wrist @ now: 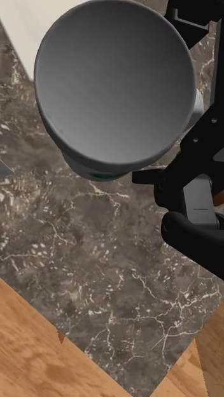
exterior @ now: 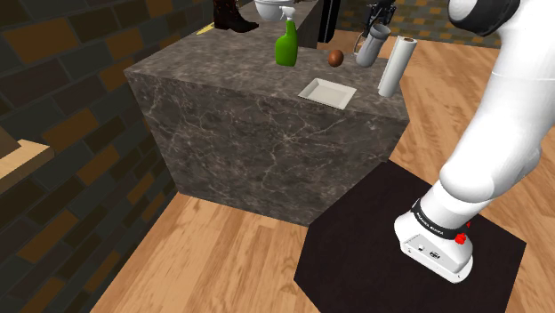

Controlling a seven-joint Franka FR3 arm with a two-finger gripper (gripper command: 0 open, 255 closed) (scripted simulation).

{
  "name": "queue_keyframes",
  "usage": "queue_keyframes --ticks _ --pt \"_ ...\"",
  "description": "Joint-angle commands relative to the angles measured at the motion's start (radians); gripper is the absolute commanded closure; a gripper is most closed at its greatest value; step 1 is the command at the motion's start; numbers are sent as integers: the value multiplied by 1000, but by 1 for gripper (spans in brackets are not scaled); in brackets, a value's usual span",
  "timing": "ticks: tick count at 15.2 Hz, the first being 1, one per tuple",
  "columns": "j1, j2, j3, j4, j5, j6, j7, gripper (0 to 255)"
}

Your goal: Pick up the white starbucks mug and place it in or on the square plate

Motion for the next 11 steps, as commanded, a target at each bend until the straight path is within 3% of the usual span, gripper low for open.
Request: queue_keyframes --ticks 1,2,11 --pt "-7 12 -1 46 5 -34 1 255" --pt "-8 13 -1 50 6 -37 1 255" --pt "160 -192 71 -149 -89 -2 222 255"
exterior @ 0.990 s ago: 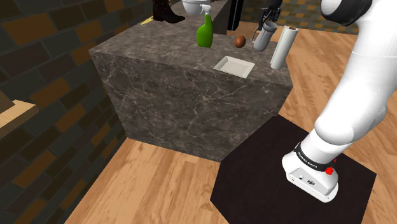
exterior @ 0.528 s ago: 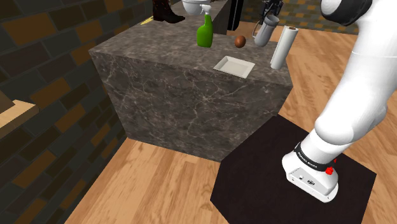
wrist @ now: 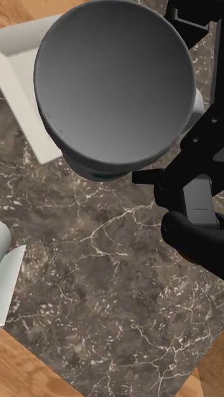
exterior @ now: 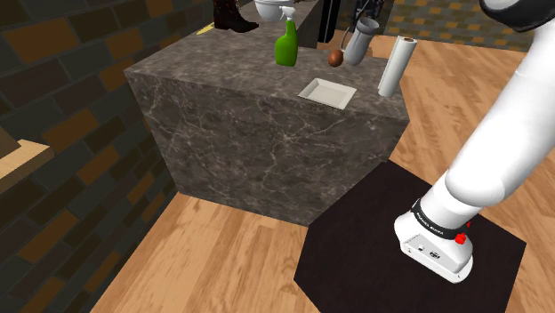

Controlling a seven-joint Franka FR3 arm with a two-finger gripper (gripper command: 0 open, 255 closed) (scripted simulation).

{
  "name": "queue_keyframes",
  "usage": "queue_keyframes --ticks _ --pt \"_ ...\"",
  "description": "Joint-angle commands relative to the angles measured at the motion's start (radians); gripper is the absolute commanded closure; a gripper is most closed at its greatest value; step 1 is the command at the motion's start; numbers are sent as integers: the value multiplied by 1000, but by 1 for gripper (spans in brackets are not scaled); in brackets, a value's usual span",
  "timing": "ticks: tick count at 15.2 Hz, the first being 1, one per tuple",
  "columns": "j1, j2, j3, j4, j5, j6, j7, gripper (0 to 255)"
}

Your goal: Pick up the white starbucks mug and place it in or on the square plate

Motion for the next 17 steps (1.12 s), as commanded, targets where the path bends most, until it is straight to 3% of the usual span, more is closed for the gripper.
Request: queue_keyframes --ticks 1,7,17 --pt "33 -35 22 -29 -15 2 56 255" --pt "122 -117 102 -84 -47 -6 225 255" --pt "125 -143 106 -249 -54 135 222 255"
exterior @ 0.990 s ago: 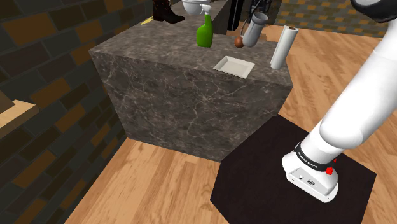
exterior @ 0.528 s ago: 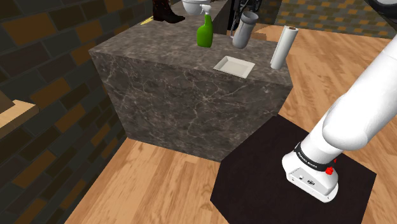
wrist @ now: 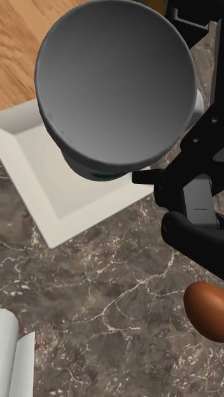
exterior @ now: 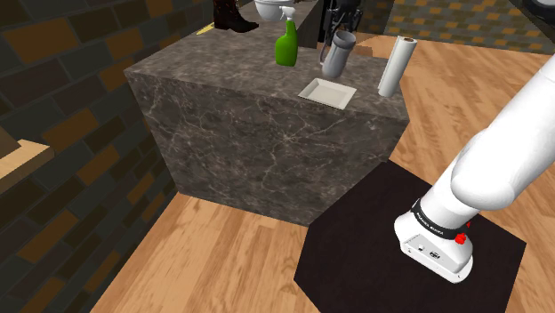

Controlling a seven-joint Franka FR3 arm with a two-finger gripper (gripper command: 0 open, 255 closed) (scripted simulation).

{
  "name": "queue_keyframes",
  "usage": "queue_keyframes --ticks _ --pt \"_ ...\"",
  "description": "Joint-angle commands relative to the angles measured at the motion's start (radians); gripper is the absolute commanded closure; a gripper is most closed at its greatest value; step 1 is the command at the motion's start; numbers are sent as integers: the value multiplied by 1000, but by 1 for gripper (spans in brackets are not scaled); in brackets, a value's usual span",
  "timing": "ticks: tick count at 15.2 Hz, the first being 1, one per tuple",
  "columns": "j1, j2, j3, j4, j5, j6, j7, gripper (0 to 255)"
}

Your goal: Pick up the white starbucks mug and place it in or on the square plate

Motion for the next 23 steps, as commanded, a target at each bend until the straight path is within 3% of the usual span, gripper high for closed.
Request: queue_keyframes --ticks 1,11,19,20,23 --pt "0 -5 0 -32 -1 29 -2 255" --pt "0 -3 0 -165 2 163 -12 255" --pt "0 -3 0 -165 2 163 -12 255" --pt "0 -3 0 -164 2 163 -12 0" --pt "0 -3 0 -164 2 163 -12 0"
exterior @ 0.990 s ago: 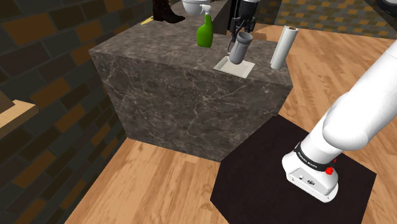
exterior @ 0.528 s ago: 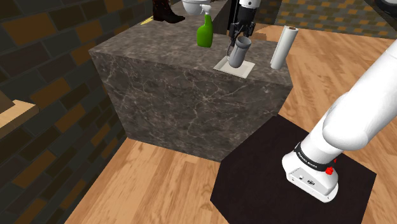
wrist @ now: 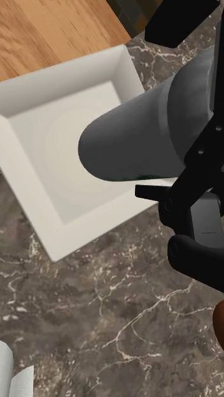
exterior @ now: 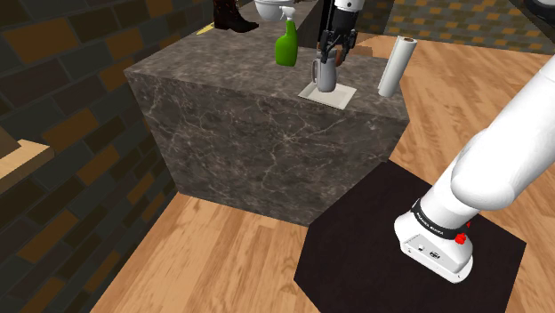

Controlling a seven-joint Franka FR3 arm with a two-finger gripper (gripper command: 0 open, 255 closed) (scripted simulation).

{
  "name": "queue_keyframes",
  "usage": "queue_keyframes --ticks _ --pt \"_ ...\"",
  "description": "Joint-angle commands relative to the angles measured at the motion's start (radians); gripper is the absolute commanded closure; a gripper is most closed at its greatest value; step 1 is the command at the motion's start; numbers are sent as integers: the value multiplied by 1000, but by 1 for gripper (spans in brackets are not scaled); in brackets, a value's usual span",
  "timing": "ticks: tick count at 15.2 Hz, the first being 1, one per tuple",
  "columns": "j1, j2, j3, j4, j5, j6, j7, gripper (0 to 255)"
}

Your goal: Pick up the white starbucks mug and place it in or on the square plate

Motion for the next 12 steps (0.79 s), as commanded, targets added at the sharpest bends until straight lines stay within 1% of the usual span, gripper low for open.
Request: queue_keyframes --ticks 1,2,6,12 --pt "0 0 0 0 0 0 0 0" --pt "0 0 0 -1 0 0 0 0" --pt "-3 -4 -4 122 -4 -126 3 0" --pt "-3 -4 -4 122 -4 -126 3 0"
